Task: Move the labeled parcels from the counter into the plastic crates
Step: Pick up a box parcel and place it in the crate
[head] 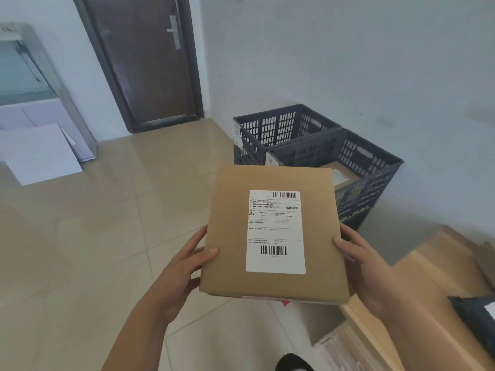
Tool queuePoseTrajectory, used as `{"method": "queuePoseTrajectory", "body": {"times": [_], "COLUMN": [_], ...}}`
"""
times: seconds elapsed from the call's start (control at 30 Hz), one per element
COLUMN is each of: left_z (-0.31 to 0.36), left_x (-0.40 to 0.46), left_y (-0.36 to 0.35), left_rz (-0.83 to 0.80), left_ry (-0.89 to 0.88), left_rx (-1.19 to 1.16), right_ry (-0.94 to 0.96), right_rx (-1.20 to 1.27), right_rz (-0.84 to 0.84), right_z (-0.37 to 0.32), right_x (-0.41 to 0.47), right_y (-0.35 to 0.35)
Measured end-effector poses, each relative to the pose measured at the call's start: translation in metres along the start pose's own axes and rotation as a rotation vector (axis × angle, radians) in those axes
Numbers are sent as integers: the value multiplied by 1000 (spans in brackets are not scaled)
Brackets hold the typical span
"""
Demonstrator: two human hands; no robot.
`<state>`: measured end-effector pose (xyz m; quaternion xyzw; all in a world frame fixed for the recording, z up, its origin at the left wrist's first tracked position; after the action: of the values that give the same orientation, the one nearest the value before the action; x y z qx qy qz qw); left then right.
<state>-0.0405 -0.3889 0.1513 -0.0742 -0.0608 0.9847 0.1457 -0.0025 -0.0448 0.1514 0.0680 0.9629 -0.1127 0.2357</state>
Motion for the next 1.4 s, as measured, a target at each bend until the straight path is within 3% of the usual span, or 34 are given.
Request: {"method": "queuePoseTrajectory", "body": {"times": [0.57,0.93,1.4], "left_z": [32,25,31], "left_x": [186,280,447], "left_y": [126,183,255], "left_rz": [127,99,-335], "left_ry": [59,128,223], "left_rx": [13,-18,-32], "right_ry": [-87,-168,-92], "right_rx": [18,43,186], "right_rz": [-47,-51,285], "right_z": [-64,-78,-88], "right_x": [225,325,346], "right_y": [-100,-131,-194]}}
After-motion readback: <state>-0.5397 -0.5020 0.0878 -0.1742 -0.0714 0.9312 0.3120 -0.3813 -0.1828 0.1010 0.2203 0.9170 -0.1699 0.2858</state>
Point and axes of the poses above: each hand's wrist, its own x-axis towards the middle knuckle, its own y-axis out of the back of the hand, z = x × y, the point moved 4 cm from there along x, towards the middle knuckle, and after that the axes turned 10 degrees about -y, right-handed, at the moved point
